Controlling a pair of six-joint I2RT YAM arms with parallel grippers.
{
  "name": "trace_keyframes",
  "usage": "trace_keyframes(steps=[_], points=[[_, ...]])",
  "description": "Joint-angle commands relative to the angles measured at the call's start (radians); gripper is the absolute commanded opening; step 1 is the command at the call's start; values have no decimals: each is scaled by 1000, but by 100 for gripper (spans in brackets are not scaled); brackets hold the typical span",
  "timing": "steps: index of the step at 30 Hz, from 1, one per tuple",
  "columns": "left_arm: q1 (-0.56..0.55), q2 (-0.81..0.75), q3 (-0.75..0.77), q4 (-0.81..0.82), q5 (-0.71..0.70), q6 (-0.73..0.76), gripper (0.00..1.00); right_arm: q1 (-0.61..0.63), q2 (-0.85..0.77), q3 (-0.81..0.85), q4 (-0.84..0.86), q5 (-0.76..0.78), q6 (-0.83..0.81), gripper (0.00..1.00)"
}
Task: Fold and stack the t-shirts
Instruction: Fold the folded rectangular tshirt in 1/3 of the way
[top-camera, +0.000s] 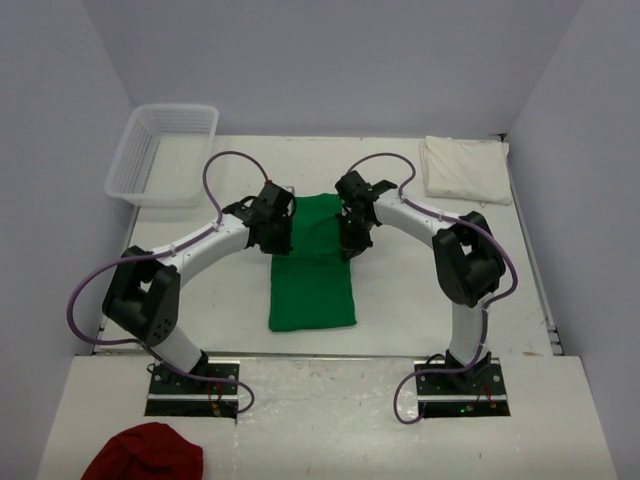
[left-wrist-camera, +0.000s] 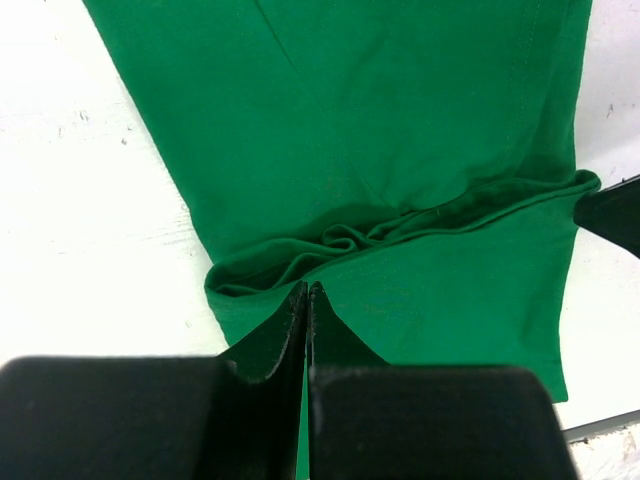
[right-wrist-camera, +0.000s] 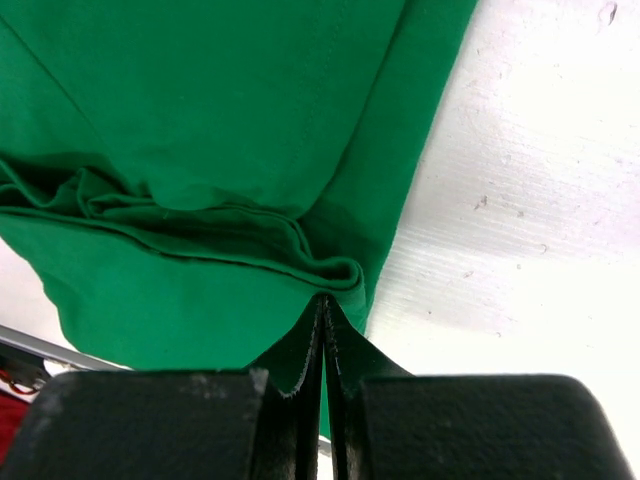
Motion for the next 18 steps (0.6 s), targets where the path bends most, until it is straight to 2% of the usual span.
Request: trace_keyframes(steps=[1, 18], points=[[-3, -5, 1, 22, 4, 21, 0, 2, -20, -13, 11, -13, -14, 0], [-2, 72, -63, 29, -60, 9, 0, -7, 60, 8, 22, -15, -26, 0]])
